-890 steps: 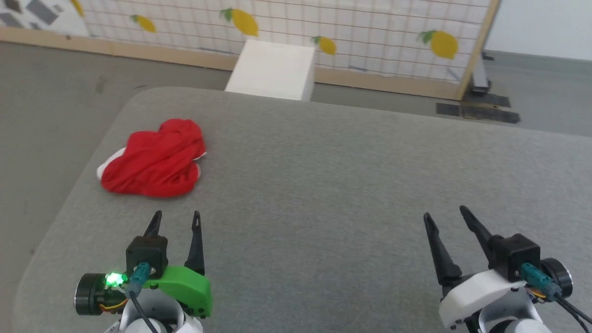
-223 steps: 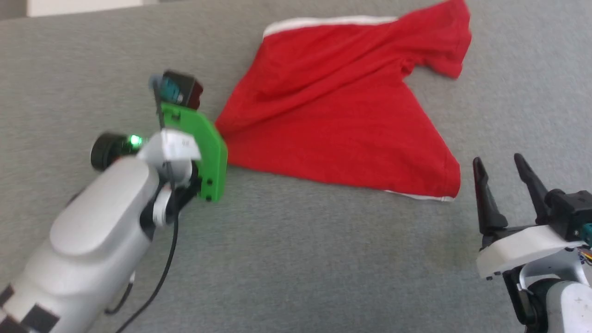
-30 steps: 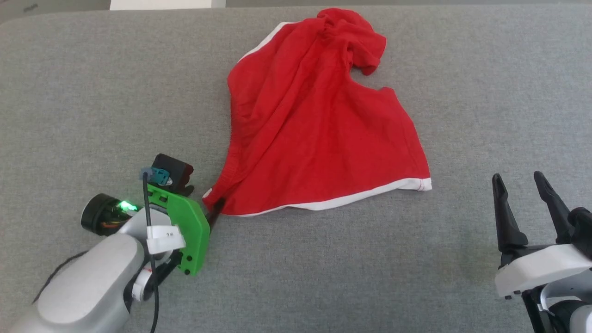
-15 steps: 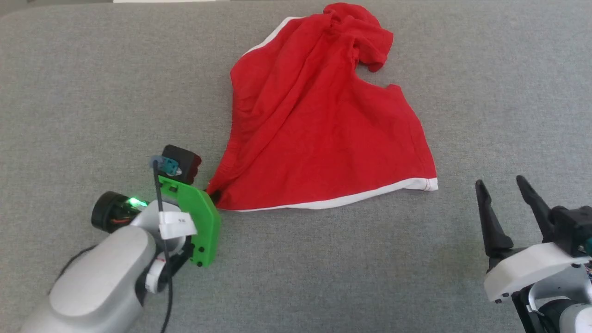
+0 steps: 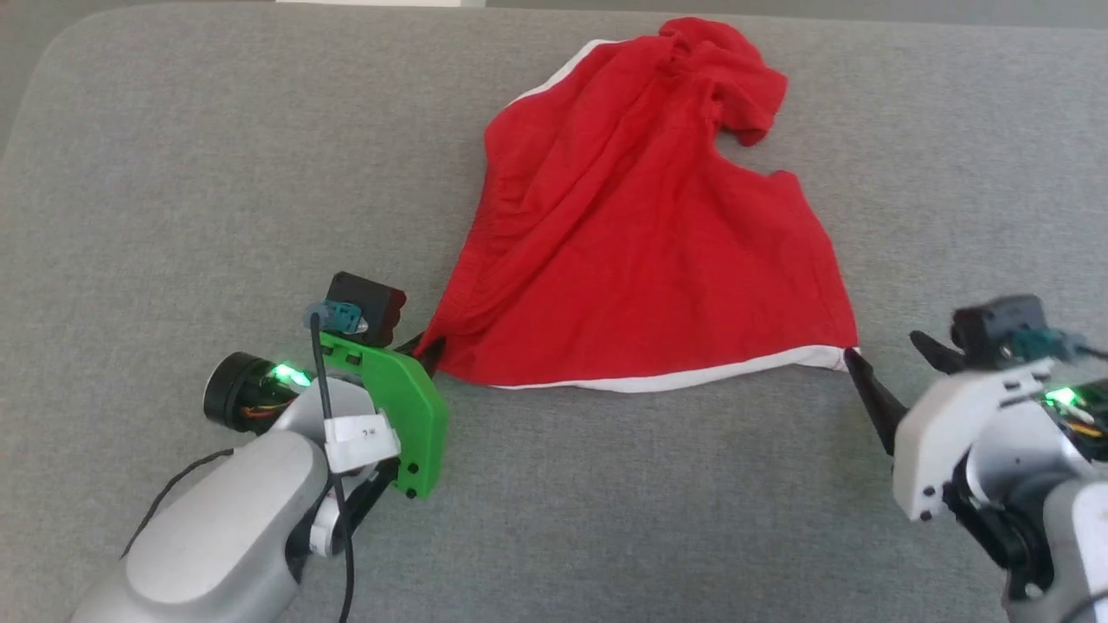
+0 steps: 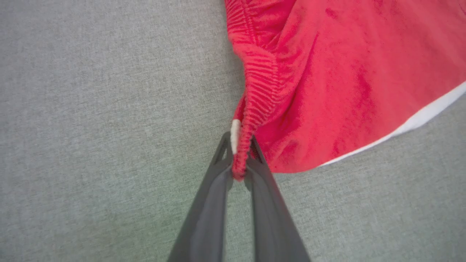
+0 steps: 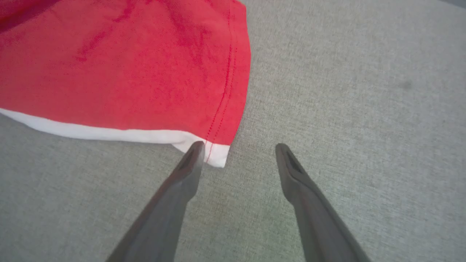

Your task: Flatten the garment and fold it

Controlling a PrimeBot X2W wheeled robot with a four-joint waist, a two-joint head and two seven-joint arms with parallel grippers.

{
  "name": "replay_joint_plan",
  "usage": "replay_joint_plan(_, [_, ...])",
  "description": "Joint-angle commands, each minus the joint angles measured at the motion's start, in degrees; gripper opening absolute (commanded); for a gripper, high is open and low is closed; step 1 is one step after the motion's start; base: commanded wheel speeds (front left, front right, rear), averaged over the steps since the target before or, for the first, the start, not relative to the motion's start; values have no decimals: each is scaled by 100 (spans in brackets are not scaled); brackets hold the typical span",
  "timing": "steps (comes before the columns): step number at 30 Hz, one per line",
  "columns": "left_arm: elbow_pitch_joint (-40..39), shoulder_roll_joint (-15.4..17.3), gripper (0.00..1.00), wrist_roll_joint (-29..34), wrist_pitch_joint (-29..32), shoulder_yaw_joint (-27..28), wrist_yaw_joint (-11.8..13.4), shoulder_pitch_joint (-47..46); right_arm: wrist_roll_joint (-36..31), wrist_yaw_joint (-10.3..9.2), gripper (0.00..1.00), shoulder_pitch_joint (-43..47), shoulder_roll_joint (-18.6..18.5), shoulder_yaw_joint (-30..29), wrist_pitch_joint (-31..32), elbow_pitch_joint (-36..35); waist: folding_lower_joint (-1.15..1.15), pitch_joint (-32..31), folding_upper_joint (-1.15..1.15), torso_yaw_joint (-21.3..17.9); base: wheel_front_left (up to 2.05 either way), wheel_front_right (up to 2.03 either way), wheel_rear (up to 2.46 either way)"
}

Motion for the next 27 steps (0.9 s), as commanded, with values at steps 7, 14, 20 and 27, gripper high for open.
replay_joint_plan(7, [-286, 42, 0, 165, 41, -62, 103, -9, 57, -9, 100, -481, 53, 182, 840, 593, 0, 75, 0, 191, 0, 0, 0])
replay_joint_plan(14, [-408, 37, 0, 203, 40, -92, 140, -26, -43, -9, 100, -473, 38, 377, 969, 813, 0, 154, 0, 271, 0, 0, 0])
replay_joint_plan(20, [-389, 62, 0, 192, 64, -120, 153, 6, -36, -9, 0, -425, -93, 642, 798, 871, 0, 105, 0, 263, 0, 0, 0])
replay_joint_plan(27, [-349, 77, 0, 107, -43, -53, 177, 95, 179, -9, 0, -383, -370, 571, 371, 646, 0, -213, 0, 172, 0, 0, 0])
